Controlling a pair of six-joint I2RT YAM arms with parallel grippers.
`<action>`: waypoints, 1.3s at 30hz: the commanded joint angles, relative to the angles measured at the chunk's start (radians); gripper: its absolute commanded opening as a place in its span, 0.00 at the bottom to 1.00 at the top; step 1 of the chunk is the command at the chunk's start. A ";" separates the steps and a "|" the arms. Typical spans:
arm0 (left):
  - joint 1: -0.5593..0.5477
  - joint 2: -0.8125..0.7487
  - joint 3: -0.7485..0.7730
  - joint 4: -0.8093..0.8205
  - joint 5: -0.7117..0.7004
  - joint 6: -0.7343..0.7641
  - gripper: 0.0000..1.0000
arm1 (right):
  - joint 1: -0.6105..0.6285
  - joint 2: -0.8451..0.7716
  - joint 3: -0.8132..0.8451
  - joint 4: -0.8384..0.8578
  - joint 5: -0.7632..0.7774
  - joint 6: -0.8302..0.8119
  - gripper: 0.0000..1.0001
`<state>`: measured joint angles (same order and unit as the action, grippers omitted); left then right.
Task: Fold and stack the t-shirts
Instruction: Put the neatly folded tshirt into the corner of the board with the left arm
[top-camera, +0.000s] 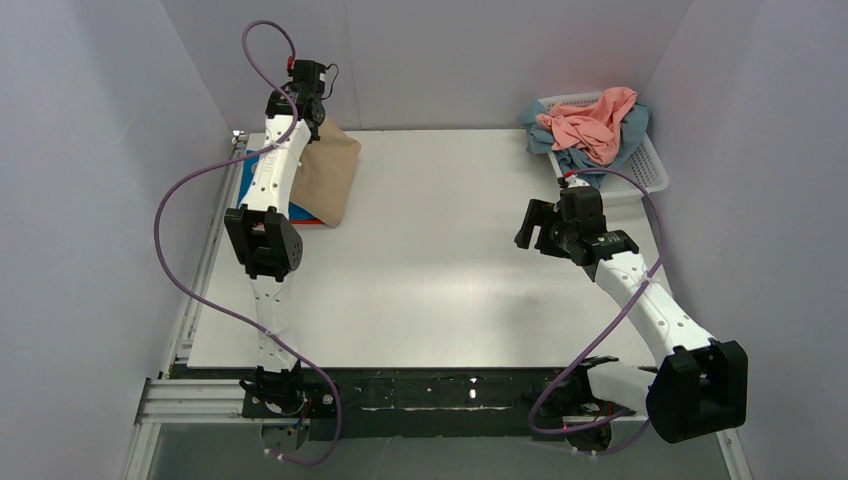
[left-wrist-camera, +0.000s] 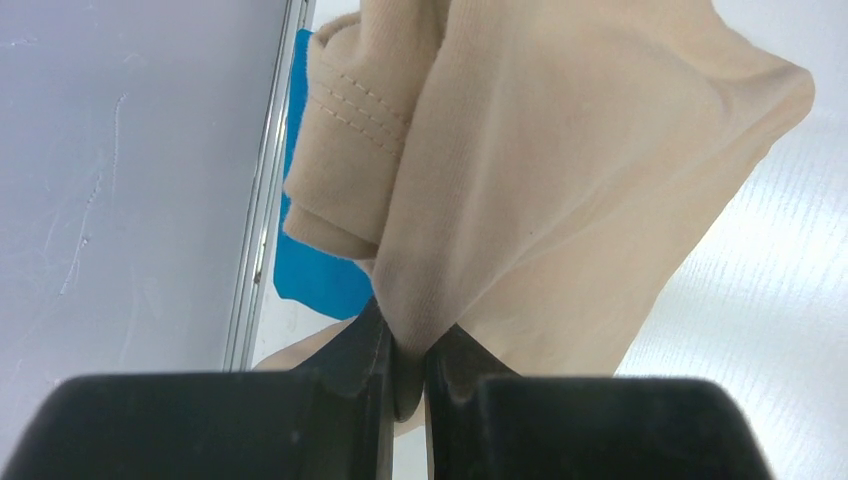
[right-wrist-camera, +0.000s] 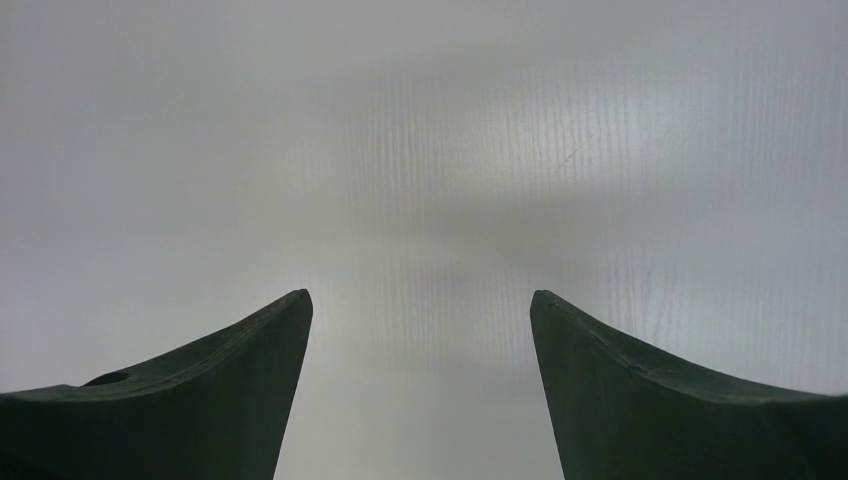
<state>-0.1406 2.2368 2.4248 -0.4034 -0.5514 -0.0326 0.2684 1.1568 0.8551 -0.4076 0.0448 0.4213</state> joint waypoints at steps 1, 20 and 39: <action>0.007 -0.129 0.039 0.021 -0.035 0.014 0.00 | -0.004 -0.028 0.032 0.041 0.000 -0.003 0.88; 0.108 -0.095 -0.068 0.106 0.045 0.070 0.00 | -0.006 0.011 0.047 0.002 0.012 0.010 0.88; 0.358 0.116 -0.112 0.289 0.335 -0.009 0.98 | -0.006 0.028 0.143 -0.205 0.024 0.108 0.86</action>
<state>0.2230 2.3806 2.3009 -0.1059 -0.2497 0.0025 0.2684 1.1812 0.9421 -0.5953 0.0574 0.5129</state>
